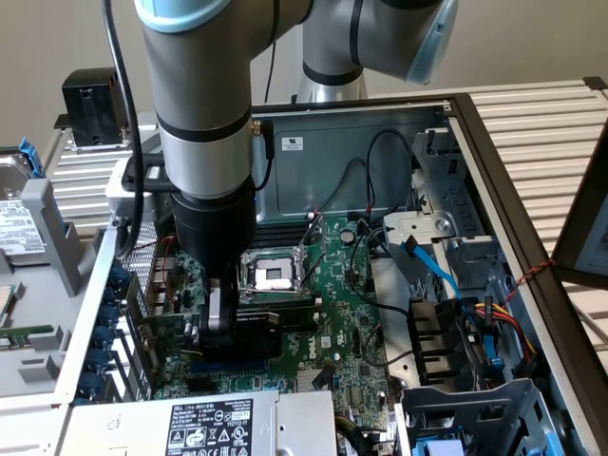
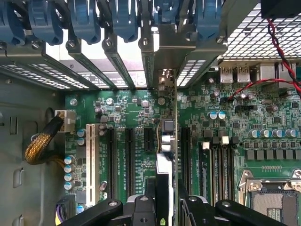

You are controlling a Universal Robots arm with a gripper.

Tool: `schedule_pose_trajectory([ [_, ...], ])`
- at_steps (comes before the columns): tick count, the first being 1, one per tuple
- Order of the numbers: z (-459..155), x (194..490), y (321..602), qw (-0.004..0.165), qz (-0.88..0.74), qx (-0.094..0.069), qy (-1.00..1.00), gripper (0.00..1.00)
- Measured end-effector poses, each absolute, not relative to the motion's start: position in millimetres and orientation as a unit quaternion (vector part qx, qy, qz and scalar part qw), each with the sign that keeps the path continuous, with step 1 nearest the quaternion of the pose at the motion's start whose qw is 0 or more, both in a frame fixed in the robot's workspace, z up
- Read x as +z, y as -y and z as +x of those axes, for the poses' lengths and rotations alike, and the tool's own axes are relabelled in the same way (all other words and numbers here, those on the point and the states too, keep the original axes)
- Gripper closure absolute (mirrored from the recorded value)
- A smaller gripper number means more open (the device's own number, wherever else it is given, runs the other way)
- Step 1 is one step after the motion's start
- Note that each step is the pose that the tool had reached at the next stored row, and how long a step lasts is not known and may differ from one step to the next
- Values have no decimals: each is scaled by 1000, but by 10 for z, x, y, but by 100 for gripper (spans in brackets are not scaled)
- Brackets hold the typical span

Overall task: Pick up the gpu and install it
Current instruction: 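Insert the gpu into the slot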

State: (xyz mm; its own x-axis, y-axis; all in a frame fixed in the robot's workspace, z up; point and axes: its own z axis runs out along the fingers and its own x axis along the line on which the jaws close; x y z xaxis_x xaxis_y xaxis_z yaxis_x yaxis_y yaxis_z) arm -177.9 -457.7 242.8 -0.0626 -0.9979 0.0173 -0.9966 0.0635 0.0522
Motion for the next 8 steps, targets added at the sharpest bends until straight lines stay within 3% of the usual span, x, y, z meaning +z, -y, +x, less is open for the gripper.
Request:
schedule_pose_trajectory([
  [8, -1773, 2428, 4577, 25, 694, -13, 719, 73],
])
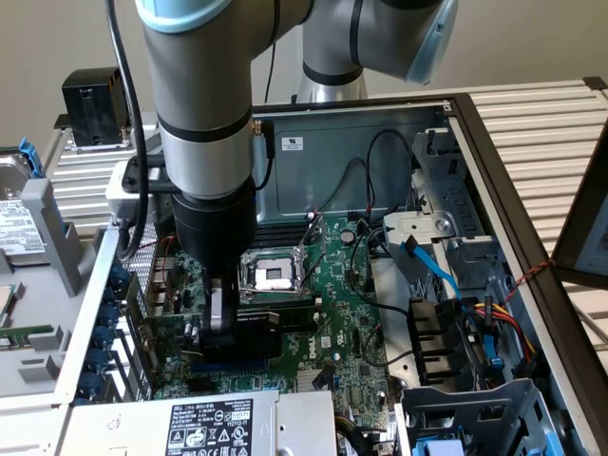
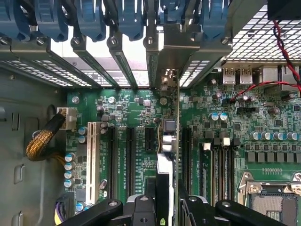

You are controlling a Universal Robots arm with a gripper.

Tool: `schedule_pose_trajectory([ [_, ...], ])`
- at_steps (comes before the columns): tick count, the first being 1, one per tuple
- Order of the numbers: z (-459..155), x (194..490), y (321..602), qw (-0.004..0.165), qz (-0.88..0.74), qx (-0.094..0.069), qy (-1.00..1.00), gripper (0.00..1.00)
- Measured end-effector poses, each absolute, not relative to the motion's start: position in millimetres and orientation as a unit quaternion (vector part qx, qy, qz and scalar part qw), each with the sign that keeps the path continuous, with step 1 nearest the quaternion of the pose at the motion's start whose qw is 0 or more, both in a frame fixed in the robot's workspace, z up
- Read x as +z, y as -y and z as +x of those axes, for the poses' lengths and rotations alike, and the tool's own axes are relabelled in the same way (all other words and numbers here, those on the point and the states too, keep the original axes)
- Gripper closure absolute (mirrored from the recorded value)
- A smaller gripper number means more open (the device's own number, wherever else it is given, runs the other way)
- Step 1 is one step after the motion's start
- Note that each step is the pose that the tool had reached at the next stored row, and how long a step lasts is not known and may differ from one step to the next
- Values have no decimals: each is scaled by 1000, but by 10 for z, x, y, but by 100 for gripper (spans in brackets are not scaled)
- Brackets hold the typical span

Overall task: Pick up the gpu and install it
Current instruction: 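Insert the gpu into the slot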

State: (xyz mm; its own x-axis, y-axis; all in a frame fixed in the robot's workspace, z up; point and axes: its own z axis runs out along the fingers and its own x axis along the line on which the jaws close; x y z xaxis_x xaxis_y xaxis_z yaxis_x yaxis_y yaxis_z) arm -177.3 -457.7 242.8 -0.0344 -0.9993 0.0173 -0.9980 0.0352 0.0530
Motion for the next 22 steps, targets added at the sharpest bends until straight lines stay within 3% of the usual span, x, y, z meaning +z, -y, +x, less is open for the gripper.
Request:
schedule_pose_trajectory([
  [22, -1770, 2404, 4577, 25, 700, -13, 713, 73],
])
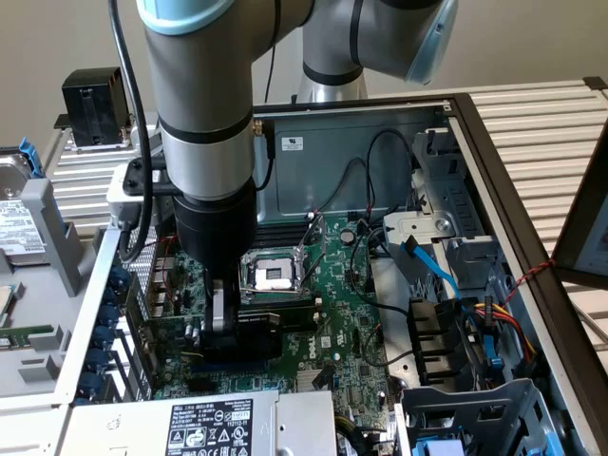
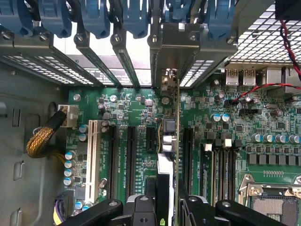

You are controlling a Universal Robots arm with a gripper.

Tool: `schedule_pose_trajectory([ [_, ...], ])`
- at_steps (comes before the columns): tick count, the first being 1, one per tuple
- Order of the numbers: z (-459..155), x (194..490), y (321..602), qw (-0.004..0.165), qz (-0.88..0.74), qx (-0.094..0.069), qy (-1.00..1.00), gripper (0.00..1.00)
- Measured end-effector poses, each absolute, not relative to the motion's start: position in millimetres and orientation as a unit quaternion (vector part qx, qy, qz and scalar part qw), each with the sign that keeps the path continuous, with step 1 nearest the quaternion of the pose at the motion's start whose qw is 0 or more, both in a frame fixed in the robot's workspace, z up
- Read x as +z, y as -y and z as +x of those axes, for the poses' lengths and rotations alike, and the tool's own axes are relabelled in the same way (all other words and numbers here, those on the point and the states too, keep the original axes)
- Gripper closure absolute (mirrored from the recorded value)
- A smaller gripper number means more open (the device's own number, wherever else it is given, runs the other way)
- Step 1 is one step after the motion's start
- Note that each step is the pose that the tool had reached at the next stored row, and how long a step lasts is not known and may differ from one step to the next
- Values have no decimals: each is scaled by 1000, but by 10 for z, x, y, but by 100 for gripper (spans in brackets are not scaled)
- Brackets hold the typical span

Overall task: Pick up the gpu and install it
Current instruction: 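Insert the gpu into the slot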

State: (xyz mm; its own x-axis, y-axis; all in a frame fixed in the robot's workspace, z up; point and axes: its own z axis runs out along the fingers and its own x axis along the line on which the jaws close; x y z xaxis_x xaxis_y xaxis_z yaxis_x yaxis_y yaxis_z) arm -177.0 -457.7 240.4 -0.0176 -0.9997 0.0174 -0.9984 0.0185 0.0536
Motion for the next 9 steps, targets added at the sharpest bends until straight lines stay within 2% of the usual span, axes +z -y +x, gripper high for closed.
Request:
schedule_pose_trajectory([
  [9, -1759, 2401, 4581, 25, 700, -13, 713, 73],
])
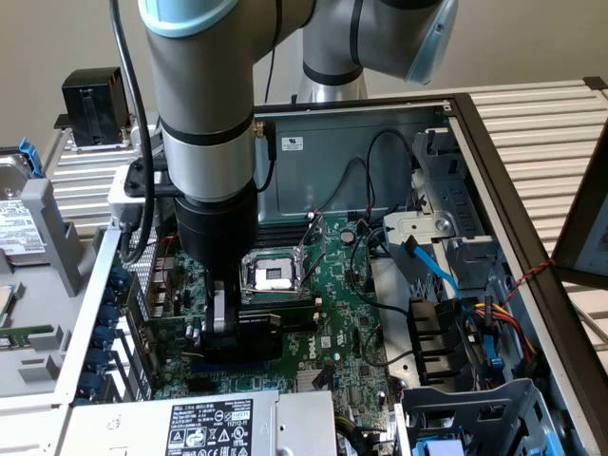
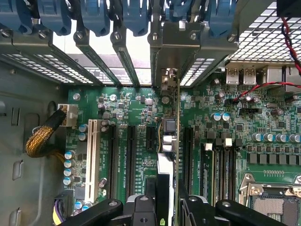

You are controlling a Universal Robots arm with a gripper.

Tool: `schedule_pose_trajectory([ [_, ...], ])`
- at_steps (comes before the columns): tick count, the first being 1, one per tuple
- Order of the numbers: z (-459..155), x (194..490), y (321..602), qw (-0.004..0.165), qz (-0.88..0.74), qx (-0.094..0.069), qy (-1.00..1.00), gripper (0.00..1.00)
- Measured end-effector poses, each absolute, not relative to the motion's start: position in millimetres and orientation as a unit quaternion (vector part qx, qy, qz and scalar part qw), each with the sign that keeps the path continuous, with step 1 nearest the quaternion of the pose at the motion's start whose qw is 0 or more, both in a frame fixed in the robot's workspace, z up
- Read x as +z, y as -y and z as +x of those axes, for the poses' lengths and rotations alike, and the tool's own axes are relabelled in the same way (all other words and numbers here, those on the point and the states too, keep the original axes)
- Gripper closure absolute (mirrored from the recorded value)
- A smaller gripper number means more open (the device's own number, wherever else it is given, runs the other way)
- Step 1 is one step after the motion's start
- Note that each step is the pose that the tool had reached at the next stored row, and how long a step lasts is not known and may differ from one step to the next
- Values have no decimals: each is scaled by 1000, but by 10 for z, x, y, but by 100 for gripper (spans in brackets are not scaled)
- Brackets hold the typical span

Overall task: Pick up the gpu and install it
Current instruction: 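Insert the gpu into the slot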

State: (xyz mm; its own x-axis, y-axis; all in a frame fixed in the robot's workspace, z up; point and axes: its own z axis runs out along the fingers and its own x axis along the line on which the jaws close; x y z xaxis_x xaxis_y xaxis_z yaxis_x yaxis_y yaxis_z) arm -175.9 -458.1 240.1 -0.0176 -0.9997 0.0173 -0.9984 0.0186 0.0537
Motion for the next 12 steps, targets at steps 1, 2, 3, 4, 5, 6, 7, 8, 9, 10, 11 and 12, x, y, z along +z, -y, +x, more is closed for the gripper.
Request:
schedule_pose_trajectory([
  [1, -1759, 2401, 4581, 25, 700, -13, 713, 73],
  [2, -1758, 2401, 4581, 25, 700, -13, 713, 73],
  [3, -1759, 2401, 4581, 25, 700, -13, 713, 73],
  [4, -1759, 2401, 4581, 25, 700, -13, 713, 73],
  [5, -1760, 2400, 4581, 25, 701, -13, 713, 73],
  [6, -1761, 2400, 4581, 25, 701, -13, 713, 73],
  [7, -1762, 2399, 4581, 25, 701, -13, 713, 73],
  [8, -1764, 2399, 4581, 25, 701, -13, 713, 73],
  [9, -1766, 2399, 4581, 25, 701, -13, 713, 73],
  [10, -1770, 2399, 4581, 25, 701, -13, 713, 73],
  [11, -1773, 2400, 4581, 25, 701, -13, 713, 73],
  [12, -1774, 2400, 4581, 25, 701, -13, 713, 73],
])
